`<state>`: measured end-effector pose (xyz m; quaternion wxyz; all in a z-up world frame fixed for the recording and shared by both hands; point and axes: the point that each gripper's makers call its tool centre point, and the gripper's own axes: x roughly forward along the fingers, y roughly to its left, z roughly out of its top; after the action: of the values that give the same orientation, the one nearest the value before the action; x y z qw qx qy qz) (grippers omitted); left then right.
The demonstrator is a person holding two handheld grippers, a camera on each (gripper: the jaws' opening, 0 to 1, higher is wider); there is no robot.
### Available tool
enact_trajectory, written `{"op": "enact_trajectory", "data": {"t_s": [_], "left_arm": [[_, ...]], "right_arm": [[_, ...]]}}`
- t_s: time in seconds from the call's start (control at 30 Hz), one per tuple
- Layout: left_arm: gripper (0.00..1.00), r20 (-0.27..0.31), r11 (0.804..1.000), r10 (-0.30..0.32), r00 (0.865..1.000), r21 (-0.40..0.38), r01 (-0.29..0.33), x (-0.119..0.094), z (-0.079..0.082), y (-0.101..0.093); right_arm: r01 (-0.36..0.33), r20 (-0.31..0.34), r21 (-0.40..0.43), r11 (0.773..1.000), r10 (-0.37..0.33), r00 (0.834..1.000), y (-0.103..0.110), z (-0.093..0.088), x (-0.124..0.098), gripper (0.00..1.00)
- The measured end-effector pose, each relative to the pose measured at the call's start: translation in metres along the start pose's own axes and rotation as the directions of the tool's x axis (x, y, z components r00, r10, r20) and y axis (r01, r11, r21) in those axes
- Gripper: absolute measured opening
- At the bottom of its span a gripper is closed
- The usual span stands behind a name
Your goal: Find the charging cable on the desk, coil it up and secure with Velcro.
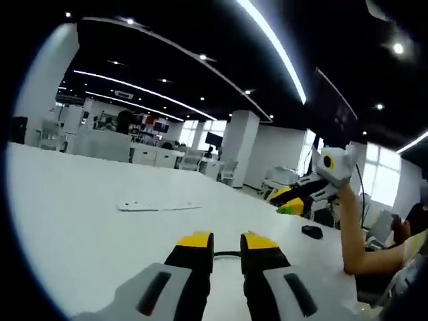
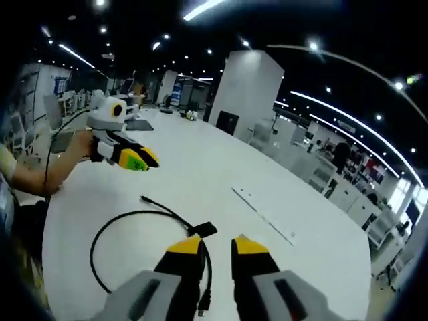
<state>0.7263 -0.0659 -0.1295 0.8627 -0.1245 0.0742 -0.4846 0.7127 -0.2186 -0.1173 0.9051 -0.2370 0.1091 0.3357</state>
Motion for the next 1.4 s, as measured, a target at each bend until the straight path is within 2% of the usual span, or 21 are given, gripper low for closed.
{"op": "enact_trajectory", "data": {"t_s": [0.13, 0.23, 0.3, 0.4, 0.43, 0.5, 0.6, 0.67, 0.7, 0.73, 0.77, 0.8, 0.83, 0.9, 0.97, 1.1, 1.13, 1.23, 1.27, 1.33, 1.4], "left_arm": [[0.18, 0.116, 0.999, -0.034, 0.993, -0.023, 0.037, 0.001, 0.036, -0.015], [0.19, 0.217, 0.996, -0.062, 0.974, -0.046, 0.074, 0.0, 0.066, -0.03], [0.2, 0.287, 0.995, -0.079, 0.955, -0.037, 0.093, -0.002, 0.088, -0.04], [0.2, 0.383, 0.994, -0.105, 0.918, 0.027, 0.103, -0.013, 0.116, -0.056], [0.2, 0.42, 0.992, -0.123, 0.899, 0.042, 0.115, -0.018, 0.128, -0.064], [0.2, 0.514, 0.987, -0.16, 0.843, 0.068, 0.145, -0.031, 0.153, -0.081], [0.22, 0.63, 0.976, -0.214, 0.747, 0.111, 0.186, -0.054, 0.186, -0.105], [0.27, 0.659, 0.971, -0.235, 0.715, 0.135, 0.195, -0.064, 0.195, -0.117], [0.28, 0.671, 0.968, -0.248, 0.698, 0.156, 0.195, -0.068, 0.198, -0.125], [0.28, 0.674, 0.966, -0.257, 0.693, 0.167, 0.195, -0.07, 0.197, -0.131], [0.29, 0.678, 0.965, -0.263, 0.687, 0.177, 0.195, -0.072, 0.196, -0.136], [0.3, 0.677, 0.96, -0.279, 0.681, 0.213, 0.182, -0.073, 0.194, -0.141], [0.31, 0.662, 0.958, -0.281, 0.695, 0.234, 0.164, -0.071, 0.19, -0.143], [0.31, 0.644, 0.962, -0.254, 0.721, 0.245, 0.12, -0.065, 0.188, -0.141], [0.33, 0.642, 0.961, -0.255, 0.723, 0.254, 0.113, -0.063, 0.187, -0.141], [0.41, 0.629, 0.954, -0.284, 0.723, 0.259, 0.149, -0.06, 0.187, -0.141], [0.42, 0.59, 0.948, -0.296, 0.751, 0.279, 0.154, -0.057, 0.182, -0.143], [0.57, 0.446, 0.923, -0.278, 0.851, 0.369, 0.108, -0.047, 0.161, -0.147], [0.66, 0.428, 0.918, -0.281, 0.859, 0.382, 0.109, -0.047, 0.158, -0.15], [0.82, 0.428, 0.92, -0.283, 0.858, 0.375, 0.116, -0.05, 0.159, -0.158], [0.87, 0.447, 0.914, -0.312, 0.839, 0.381, 0.137, -0.056, 0.162, -0.167]], "right_arm": [[0.093, 0.191, -0.027, 0.995, -0.086, 0.978, -0.013, 0.045, -0.027, 0.19], [0.194, 0.38, 0.01, 0.981, -0.183, 0.907, -0.026, 0.086, -0.059, 0.23], [0.275, 0.531, 0.033, 0.961, -0.25, 0.809, -0.035, 0.117, -0.089, 0.28], [0.374, 0.727, 0.133, 0.918, -0.347, 0.593, -0.046, 0.155, -0.147, 0.37], [0.387, 0.763, 0.19, 0.902, -0.384, 0.519, -0.05, 0.162, -0.166, 0.39], [0.408, 0.815, 0.236, 0.882, -0.409, 0.411, -0.05, 0.169, -0.197, 0.42], [0.393, 0.839, 0.3, 0.869, -0.436, 0.324, -0.048, 0.173, -0.224, 0.6], [0.382, 0.854, 0.292, 0.877, -0.419, 0.309, -0.042, 0.176, -0.231, 0.74], [0.379, 0.861, 0.324, 0.867, -0.436, 0.262, -0.04, 0.18, -0.24, 0.91], [0.384, 0.873, 0.328, 0.863, -0.432, 0.226, -0.037, 0.184, -0.246, 0.92], [0.393, 0.875, 0.321, 0.862, -0.428, 0.226, -0.031, 0.184, -0.245, 0.89], [0.424, 0.874, 0.336, 0.841, -0.446, 0.192, -0.031, 0.186, -0.25, 0.95], [0.438, 0.872, 0.332, 0.835, -0.449, 0.195, -0.028, 0.186, -0.247, 0.95], [0.466, 0.872, 0.305, 0.83, -0.441, 0.215, -0.023, 0.187, -0.243, 0.95], [0.417, 0.866, 0.307, 0.855, -0.433, 0.25, -0.022, 0.186, -0.235, 0.95], [0.273, 0.918, 0.318, 0.908, -0.367, 0.151, -0.016, 0.193, -0.243, 0.95], [0.299, 0.913, 0.315, 0.901, -0.373, 0.164, -0.017, 0.192, -0.241, 0.95], [0.408, 0.799, 0.329, 0.852, -0.481, 0.36, -0.03, 0.174, -0.217, 0.95], [0.405, 0.816, 0.328, 0.853, -0.472, 0.335, -0.03, 0.177, -0.221, 0.95], [0.323, 0.853, 0.405, 0.855, -0.481, 0.205, -0.032, 0.182, -0.239, 0.95], [0.239, 0.896, 0.398, 0.886, -0.431, 0.108, -0.025, 0.187, -0.254, 0.95]]}}
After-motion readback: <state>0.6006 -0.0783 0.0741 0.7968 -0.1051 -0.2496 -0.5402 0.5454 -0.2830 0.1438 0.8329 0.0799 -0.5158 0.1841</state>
